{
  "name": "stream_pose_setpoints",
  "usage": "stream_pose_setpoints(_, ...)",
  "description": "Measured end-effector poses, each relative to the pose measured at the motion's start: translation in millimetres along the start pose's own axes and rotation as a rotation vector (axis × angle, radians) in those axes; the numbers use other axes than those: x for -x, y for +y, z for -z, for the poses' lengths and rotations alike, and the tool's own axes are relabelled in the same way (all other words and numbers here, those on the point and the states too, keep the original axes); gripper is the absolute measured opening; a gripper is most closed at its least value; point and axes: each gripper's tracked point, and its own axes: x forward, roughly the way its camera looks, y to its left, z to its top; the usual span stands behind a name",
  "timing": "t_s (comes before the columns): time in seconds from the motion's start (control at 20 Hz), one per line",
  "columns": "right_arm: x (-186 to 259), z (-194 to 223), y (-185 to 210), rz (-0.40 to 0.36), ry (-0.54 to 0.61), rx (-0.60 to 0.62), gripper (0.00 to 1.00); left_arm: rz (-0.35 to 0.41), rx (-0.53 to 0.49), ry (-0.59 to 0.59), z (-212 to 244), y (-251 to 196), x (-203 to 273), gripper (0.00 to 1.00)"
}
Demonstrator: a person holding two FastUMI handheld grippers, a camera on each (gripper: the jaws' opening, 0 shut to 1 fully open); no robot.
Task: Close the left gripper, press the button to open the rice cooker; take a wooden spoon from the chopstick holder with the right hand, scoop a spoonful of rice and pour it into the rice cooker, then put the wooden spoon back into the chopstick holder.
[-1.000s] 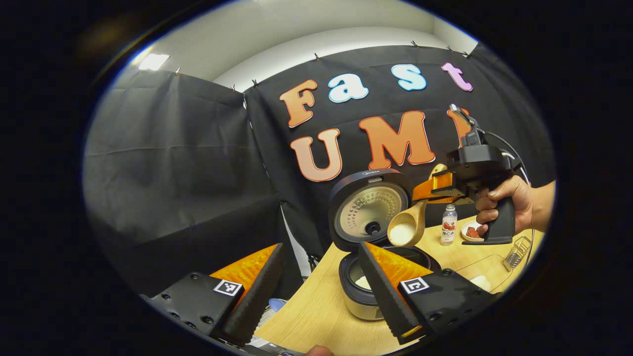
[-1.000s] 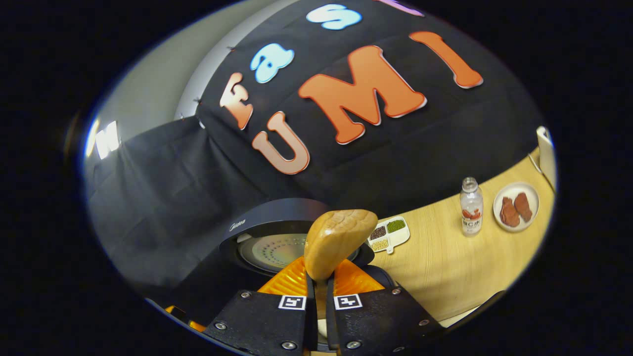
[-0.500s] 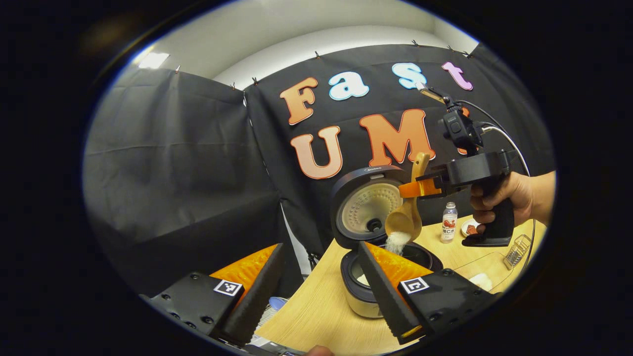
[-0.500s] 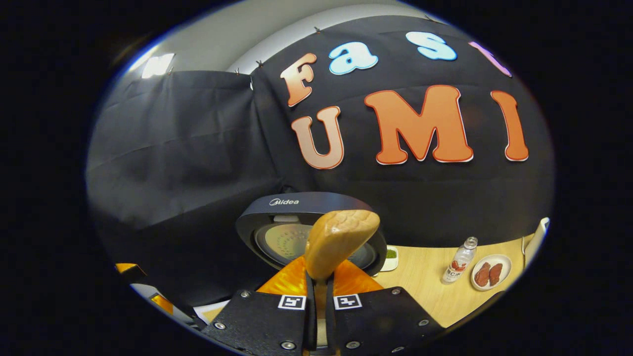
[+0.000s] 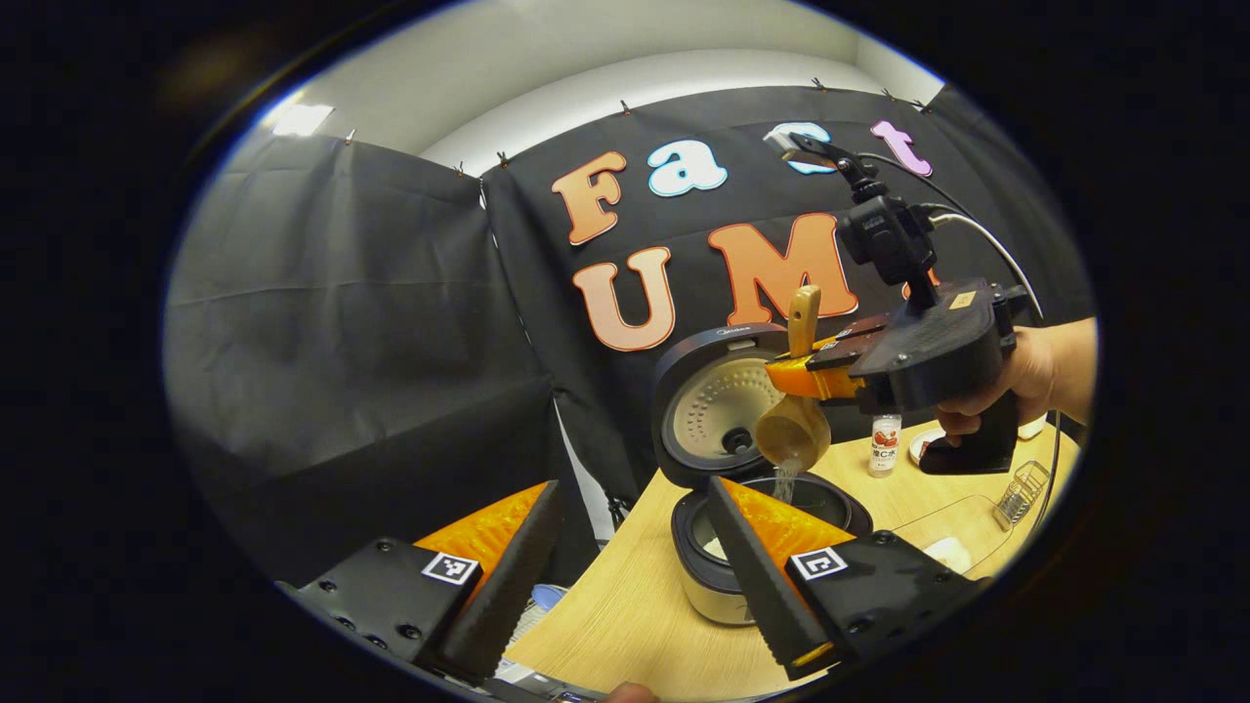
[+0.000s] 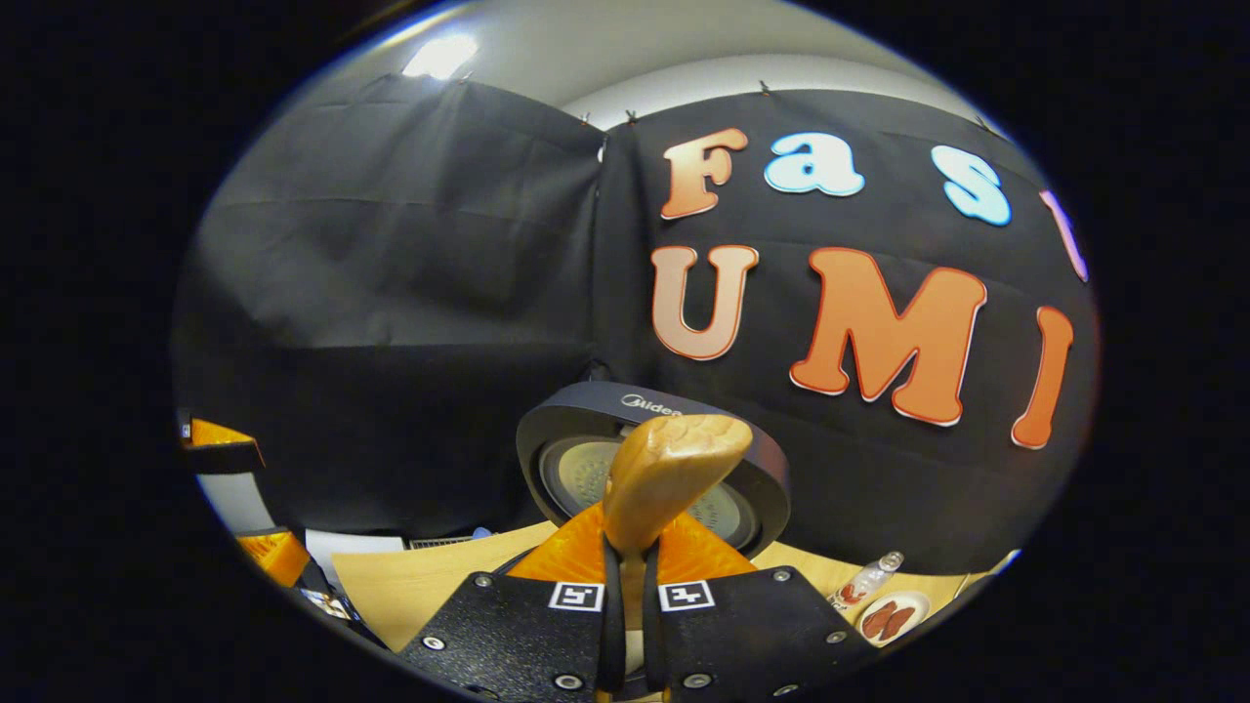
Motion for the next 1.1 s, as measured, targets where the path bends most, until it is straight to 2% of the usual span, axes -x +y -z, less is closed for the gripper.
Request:
stream_pose_setpoints(0.05,3.0,-5.3,4.3,-0.016,-0.017,0.027,0.06,-0.002,-0.002,0.001,0.3,0.2,0.3,0.94)
stream_pose_setpoints(0.1,4.9,-8.3,6.2,-0.025,-0.029,0.043,0.06,-0.003,-0.003,0.0,0.2,0.2,0.1,1.0)
stream_pose_setpoints(0.2,10.1,-12.8,5.2,-0.033,-0.049,0.039,0.07,-0.007,-0.006,0.001,-0.1,0.4,0.4,1.0)
stream_pose_setpoints(0.4,28.7,-13.6,-19.6,0.003,-0.049,-0.061,0.06,-0.004,-0.008,-0.006,-1.3,-0.8,0.4,1.0)
stream_pose_setpoints(0.45,35.9,-12.7,-28.9,0.017,-0.046,-0.095,0.06,-0.001,-0.009,-0.006,-0.4,-0.2,0.6,0.97)
stream_pose_setpoints(0.5,41.9,-9.8,-39.8,0.036,-0.039,-0.125,0.06,0.002,-0.011,-0.006,-0.8,-1.2,0.5,0.94)
stream_pose_setpoints(0.75,97.8,28.1,-100.4,0.158,0.023,-0.223,0.06,0.036,-0.015,-0.013,-3.5,-23.9,11.2,0.94)
stream_pose_setpoints(0.8,109.9,40.3,-114.6,0.191,0.044,-0.244,0.06,0.044,-0.019,-0.013,-3.4,-29.1,12.6,1.0)
stream_pose_setpoints(0.85,123.6,52.7,-128.1,0.229,0.066,-0.254,0.06,0.055,-0.021,-0.013,-3.4,-33.5,12.5,1.0)
stream_pose_setpoints(0.9,136.8,62.0,-141.9,0.268,0.087,-0.265,0.07,0.065,-0.023,-0.015,-5.6,-39.2,12.0,0.94)
stream_pose_setpoints(0.95,149.9,71.4,-153.8,0.3,0.099,-0.281,0.06,0.077,-0.022,-0.015,-7.6,-44.9,12.0,0.94)
stream_pose_setpoints(1.0,161.4,78.8,-162.6,0.326,0.113,-0.297,0.06,0.087,-0.024,-0.016,-8.9,-50.7,13.1,1.0)
stream_pose_setpoints(1.1,184.5,96.4,-182.6,0.38,0.138,-0.325,0.06,0.106,-0.031,-0.021,-14.1,-62.4,12.2,1.0)
